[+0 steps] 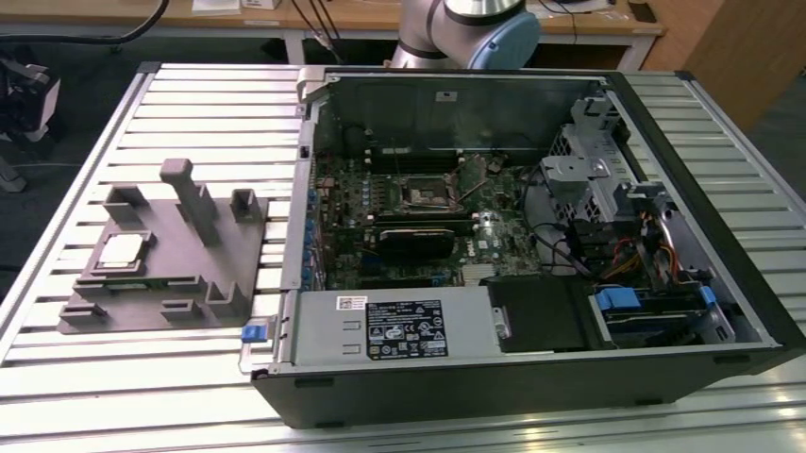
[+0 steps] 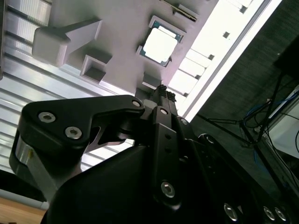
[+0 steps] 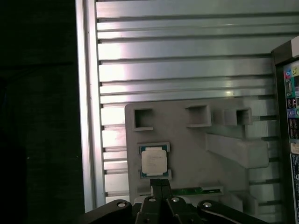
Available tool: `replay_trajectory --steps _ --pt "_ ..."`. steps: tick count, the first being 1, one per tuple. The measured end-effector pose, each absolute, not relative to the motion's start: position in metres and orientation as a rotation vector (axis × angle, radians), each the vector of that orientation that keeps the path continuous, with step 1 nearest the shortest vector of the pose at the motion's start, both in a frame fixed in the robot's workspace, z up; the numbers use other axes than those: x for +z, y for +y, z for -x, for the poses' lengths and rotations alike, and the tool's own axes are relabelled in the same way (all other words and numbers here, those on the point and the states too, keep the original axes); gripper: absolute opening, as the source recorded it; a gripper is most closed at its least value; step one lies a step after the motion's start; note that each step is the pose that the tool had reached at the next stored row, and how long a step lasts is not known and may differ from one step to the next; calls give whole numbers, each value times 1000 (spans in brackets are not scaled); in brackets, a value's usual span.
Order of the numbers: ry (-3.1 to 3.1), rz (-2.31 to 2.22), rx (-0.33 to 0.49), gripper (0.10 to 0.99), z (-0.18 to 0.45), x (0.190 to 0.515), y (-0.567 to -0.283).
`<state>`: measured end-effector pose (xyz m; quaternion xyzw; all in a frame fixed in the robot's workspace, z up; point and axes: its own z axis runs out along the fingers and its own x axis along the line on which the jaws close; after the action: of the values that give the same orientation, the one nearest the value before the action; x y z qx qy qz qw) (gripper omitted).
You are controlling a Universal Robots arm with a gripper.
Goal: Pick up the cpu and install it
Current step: 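Pick up the cpu and move it towards the insertion slot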
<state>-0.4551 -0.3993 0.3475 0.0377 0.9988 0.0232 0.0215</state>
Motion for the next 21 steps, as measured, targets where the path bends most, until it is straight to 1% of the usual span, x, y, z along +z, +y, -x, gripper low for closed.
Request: replay_trajectory --steps 16,17,18,19,20,21 --pt "3094 -117 72 114 454 327 -400" --pt "3094 -117 72 169 454 326 -400" --pt "3094 -117 72 169 454 325 -400" --pt "3094 -117 72 231 454 324 -400" --pt "3094 -117 72 231 454 322 -400" --pt "3094 -117 72 290 454 321 -400"
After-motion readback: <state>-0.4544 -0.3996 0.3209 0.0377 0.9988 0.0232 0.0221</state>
